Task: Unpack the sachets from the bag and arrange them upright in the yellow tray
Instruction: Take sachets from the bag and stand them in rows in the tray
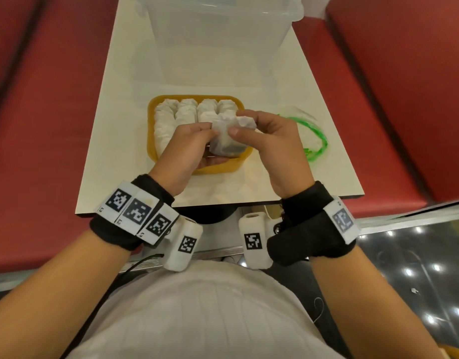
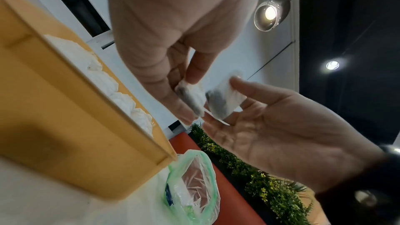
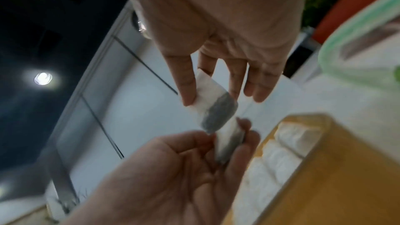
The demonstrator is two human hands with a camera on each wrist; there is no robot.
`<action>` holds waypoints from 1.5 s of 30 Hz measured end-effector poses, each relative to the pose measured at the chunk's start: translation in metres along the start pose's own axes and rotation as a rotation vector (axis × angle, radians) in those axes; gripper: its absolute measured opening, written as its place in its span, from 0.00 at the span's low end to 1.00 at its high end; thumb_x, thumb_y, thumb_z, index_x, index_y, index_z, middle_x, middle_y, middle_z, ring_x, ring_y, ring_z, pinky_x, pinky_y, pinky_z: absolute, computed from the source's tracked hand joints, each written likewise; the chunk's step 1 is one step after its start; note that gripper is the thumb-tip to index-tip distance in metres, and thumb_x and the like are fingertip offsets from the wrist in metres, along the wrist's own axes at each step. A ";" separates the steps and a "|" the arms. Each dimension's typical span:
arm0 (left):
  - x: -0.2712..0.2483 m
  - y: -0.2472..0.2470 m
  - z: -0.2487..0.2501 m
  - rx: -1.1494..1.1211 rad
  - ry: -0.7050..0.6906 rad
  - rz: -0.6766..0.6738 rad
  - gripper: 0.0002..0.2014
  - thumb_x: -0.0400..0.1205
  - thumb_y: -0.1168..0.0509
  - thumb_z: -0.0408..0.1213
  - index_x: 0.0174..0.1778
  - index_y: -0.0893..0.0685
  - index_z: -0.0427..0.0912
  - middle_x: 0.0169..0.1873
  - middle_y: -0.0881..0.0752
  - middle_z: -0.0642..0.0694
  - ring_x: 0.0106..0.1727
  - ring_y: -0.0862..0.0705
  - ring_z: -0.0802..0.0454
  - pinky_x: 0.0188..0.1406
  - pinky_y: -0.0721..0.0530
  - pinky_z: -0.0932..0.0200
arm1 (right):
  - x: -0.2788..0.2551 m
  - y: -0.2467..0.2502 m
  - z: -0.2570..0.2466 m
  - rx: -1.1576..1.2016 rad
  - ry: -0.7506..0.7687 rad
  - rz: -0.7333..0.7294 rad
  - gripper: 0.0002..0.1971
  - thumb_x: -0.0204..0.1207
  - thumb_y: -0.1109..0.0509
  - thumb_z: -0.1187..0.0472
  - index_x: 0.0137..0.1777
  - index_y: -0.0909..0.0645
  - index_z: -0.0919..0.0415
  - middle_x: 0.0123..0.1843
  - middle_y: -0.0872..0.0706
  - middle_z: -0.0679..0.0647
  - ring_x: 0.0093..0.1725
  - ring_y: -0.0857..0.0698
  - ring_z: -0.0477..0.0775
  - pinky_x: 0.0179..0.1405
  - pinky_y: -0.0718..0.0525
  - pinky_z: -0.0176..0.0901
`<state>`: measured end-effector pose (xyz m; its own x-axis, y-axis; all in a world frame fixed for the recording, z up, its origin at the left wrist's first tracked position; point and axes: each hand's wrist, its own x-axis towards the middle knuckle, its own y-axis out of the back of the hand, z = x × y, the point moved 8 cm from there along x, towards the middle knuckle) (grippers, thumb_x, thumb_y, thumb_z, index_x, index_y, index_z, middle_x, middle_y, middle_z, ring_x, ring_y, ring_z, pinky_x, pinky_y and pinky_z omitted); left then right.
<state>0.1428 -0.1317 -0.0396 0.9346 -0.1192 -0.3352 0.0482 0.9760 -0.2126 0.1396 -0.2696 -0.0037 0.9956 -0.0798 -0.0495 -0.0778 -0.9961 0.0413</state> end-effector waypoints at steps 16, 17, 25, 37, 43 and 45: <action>-0.007 -0.002 0.009 0.174 -0.136 -0.183 0.19 0.77 0.30 0.22 0.64 0.17 0.38 0.55 0.11 0.39 0.55 0.11 0.48 0.56 0.12 0.56 | 0.026 -0.011 -0.019 -0.299 0.106 -0.207 0.12 0.71 0.23 0.68 0.54 0.14 0.65 0.44 0.13 0.59 0.39 0.13 0.49 0.36 0.13 0.42; -0.006 -0.003 0.010 0.209 -0.140 -0.184 0.18 0.77 0.30 0.22 0.63 0.17 0.38 0.55 0.11 0.39 0.56 0.11 0.47 0.58 0.13 0.55 | 0.028 -0.014 -0.024 -0.391 0.129 -0.242 0.08 0.71 0.23 0.68 0.50 0.13 0.65 0.40 0.13 0.57 0.34 0.14 0.47 0.34 0.14 0.38; 0.003 -0.007 0.021 0.382 -0.194 -0.258 0.17 0.76 0.29 0.22 0.61 0.16 0.37 0.54 0.10 0.41 0.57 0.12 0.52 0.57 0.14 0.60 | 0.044 -0.036 -0.052 -0.758 0.243 -0.479 0.10 0.71 0.21 0.61 0.41 0.14 0.70 0.28 0.15 0.54 0.21 0.20 0.42 0.23 0.20 0.32; 0.017 0.130 0.017 0.885 -0.284 0.355 0.32 0.74 0.25 0.36 0.75 0.27 0.47 0.74 0.25 0.46 0.77 0.30 0.49 0.75 0.33 0.53 | 0.075 -0.026 0.022 -1.140 0.174 -0.534 0.11 0.67 0.19 0.61 0.43 0.13 0.67 0.35 0.18 0.54 0.36 0.20 0.50 0.31 0.28 0.32; 0.023 0.138 -0.006 0.759 -0.172 0.355 0.36 0.75 0.25 0.36 0.79 0.32 0.47 0.76 0.28 0.44 0.77 0.32 0.51 0.76 0.31 0.49 | 0.087 -0.029 0.039 -1.422 0.168 -0.534 0.09 0.71 0.23 0.58 0.49 0.14 0.58 0.41 0.20 0.52 0.42 0.20 0.57 0.39 0.26 0.43; 0.024 0.135 -0.008 0.738 -0.151 0.359 0.36 0.77 0.26 0.37 0.80 0.33 0.47 0.76 0.28 0.44 0.77 0.31 0.50 0.76 0.30 0.47 | 0.088 -0.033 0.038 -1.479 0.189 -0.538 0.09 0.73 0.25 0.56 0.51 0.14 0.57 0.44 0.19 0.53 0.43 0.19 0.58 0.39 0.26 0.44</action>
<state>0.1688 -0.0039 -0.0839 0.9718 0.1966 -0.1304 -0.0921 0.8250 0.5576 0.2276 -0.2450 -0.0475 0.8896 0.3734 -0.2632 0.2767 0.0179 0.9608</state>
